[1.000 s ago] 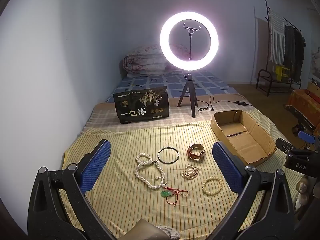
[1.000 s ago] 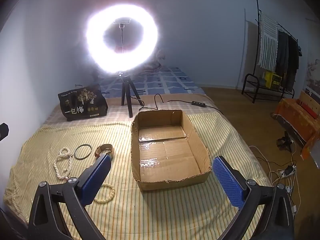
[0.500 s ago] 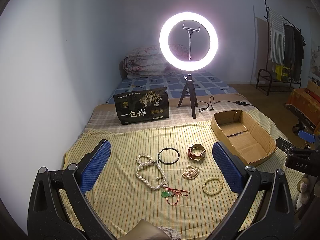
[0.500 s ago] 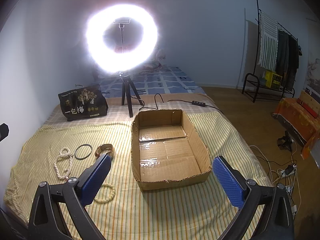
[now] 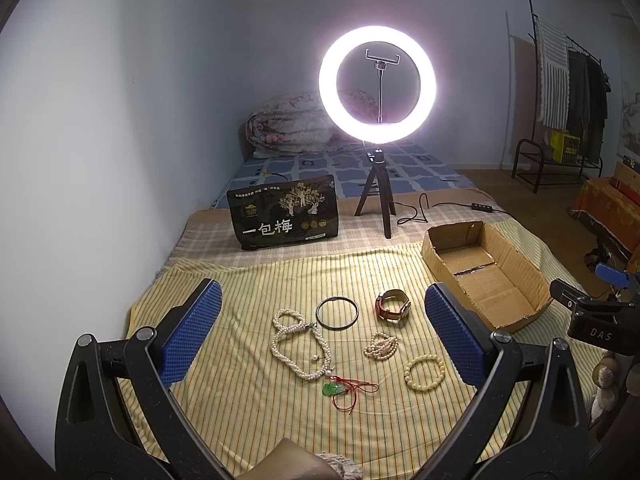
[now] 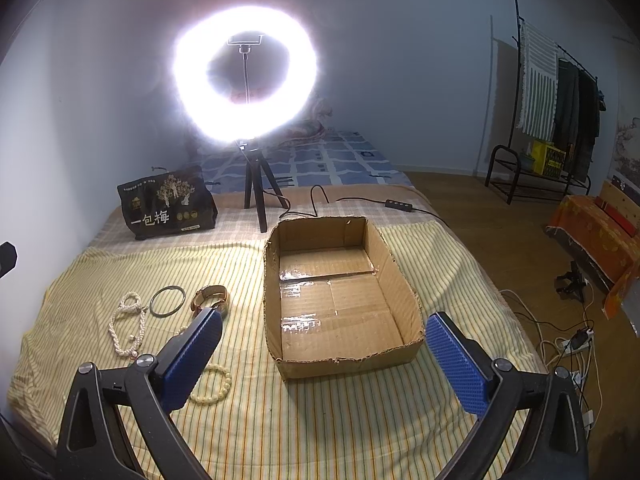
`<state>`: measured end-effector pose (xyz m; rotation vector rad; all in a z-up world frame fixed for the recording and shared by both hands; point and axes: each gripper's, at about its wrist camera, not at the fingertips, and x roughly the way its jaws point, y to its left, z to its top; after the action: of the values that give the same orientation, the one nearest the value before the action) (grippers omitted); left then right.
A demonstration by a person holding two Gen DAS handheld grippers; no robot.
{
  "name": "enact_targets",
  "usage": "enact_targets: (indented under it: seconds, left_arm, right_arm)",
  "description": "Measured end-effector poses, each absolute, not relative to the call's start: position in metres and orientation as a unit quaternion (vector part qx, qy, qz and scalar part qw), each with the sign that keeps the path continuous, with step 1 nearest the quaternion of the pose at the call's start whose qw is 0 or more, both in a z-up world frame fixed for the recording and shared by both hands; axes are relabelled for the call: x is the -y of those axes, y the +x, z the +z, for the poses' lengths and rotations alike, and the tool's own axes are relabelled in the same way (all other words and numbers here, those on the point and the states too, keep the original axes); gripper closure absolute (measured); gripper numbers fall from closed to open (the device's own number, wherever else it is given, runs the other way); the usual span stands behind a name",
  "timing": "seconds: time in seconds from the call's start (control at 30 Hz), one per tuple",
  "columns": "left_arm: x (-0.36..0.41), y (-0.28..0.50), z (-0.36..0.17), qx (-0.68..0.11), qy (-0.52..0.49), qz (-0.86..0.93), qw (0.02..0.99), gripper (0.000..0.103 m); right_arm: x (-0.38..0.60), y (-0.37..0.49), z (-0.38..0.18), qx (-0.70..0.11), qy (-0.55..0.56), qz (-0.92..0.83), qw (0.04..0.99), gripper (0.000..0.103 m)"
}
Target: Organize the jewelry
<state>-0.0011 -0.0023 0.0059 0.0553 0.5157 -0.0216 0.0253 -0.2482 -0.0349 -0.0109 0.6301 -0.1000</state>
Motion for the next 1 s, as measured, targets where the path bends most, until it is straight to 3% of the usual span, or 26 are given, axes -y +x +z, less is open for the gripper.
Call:
enact_targets:
  seconds: [1.0]
  left_arm:
    - [0.0027, -0.002, 0.0058, -0.254, 0.028, -0.011, 0.967, 0.0]
  right_arm:
    - [0.2468, 0.0237, -0.0395, -0.313, -0.004, -0.048, 0.949, 0.0]
